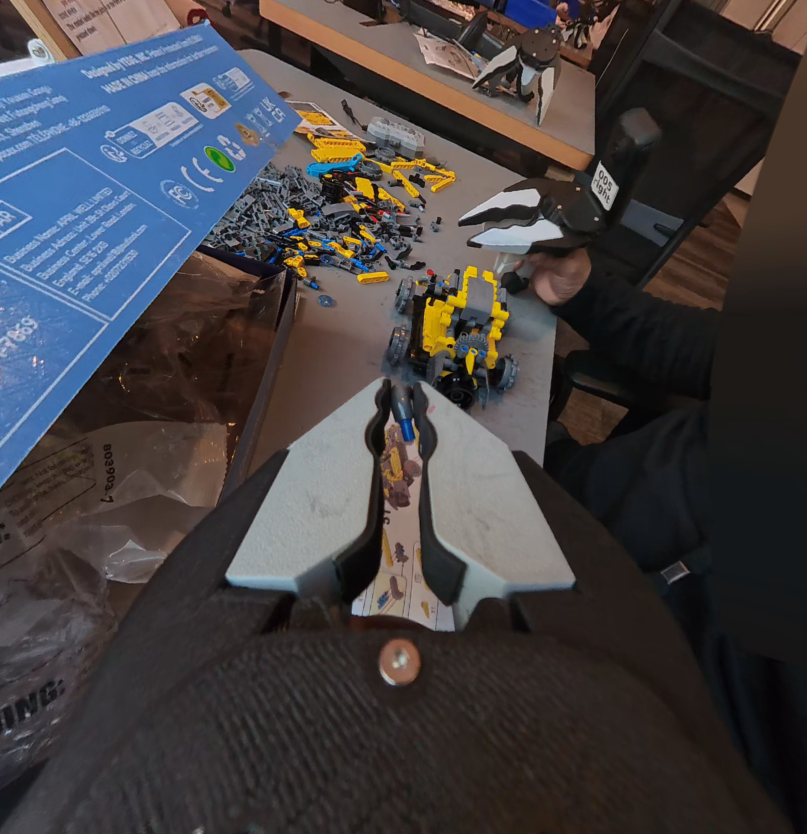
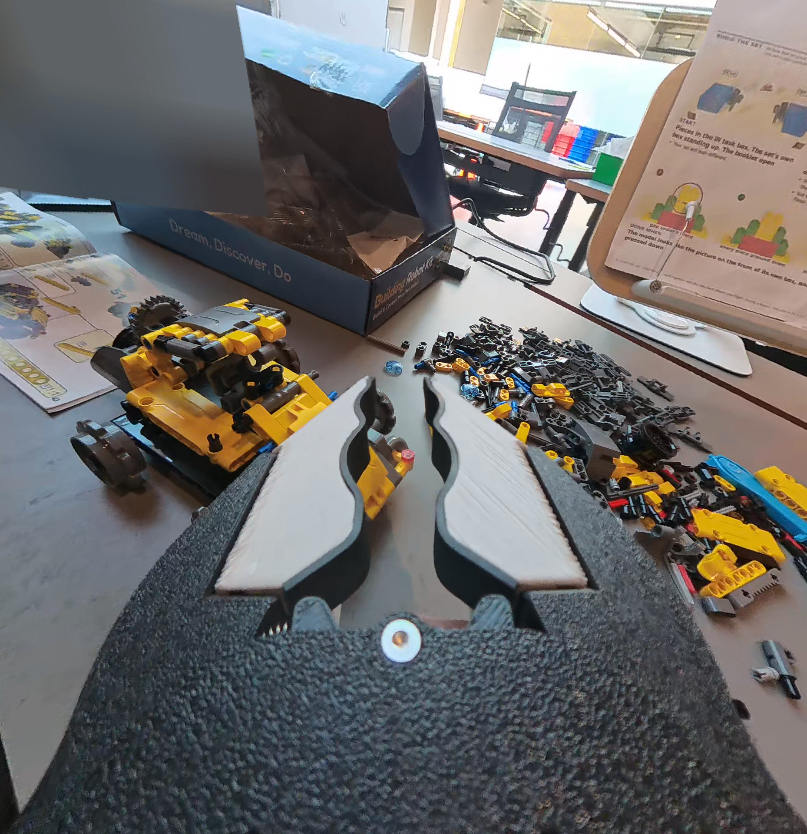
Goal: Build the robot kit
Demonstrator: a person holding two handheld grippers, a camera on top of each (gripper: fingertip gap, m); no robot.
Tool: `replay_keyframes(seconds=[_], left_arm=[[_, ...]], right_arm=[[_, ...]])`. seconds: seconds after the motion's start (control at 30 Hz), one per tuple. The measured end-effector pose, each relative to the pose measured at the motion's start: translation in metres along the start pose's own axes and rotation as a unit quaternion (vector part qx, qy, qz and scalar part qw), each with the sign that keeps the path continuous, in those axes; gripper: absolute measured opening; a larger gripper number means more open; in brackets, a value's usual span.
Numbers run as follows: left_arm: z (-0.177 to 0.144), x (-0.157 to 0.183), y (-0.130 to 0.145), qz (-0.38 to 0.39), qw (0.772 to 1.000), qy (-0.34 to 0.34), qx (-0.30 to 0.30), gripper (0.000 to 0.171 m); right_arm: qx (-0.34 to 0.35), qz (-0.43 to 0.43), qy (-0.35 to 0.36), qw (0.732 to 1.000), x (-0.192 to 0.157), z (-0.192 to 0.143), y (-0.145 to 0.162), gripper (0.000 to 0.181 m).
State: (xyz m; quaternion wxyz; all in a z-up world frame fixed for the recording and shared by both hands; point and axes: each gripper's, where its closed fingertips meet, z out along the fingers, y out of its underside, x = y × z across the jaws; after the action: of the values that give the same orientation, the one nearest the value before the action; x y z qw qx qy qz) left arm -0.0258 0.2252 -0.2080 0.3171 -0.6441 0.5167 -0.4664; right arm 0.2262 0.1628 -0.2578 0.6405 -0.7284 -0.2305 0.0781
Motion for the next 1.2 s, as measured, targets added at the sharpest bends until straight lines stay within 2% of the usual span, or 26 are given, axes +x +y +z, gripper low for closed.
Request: replay_keyframes(seconds=[0.2,0.33,0.53,0.7,0.8,0.97,1.1,1.2], left_arm=[[0.023,0.031,-0.014,0.018,0.999,0.037,0.03,0.006],[0.054,0.062,-0.023,0.029,0.997,0.057,0.045,0.006],[0.104,0.1,-0.04,0.016,0.994,0.074,0.073,0.006],[0.149,0.121,-0.03,0.129,0.99,0.047,0.045,0.006],[0.17,0.121,-0.024,0.18,0.983,0.025,0.037,0.005],[0.182,0.129,-0.026,0.201,0.977,0.031,0.065,0.005],[0.187,0.129,-0.013,0.219,0.974,0.03,0.054,0.006],[0.189,0.126,-0.012,0.216,0.974,0.019,0.06,0.005]], right_arm=[[0.036,0.035,-0.022,0.999,0.005,-0.007,-0.008,0.022],[0.095,0.061,-0.021,0.993,0.013,-0.018,-0.021,0.02],[0.115,0.053,-0.055,0.99,0.002,-0.023,-0.026,0.022],[0.124,0.056,-0.148,0.979,-0.022,-0.039,-0.028,0.026],[0.099,0.06,-0.193,0.974,-0.035,-0.05,-0.022,0.029],[0.034,-0.017,-0.177,0.983,-0.059,-0.05,-0.006,0.034],[0.051,-0.076,-0.088,0.992,-0.059,-0.047,-0.011,0.018],[0.028,-0.13,-0.103,0.986,-0.077,-0.046,-0.009,0.029]])
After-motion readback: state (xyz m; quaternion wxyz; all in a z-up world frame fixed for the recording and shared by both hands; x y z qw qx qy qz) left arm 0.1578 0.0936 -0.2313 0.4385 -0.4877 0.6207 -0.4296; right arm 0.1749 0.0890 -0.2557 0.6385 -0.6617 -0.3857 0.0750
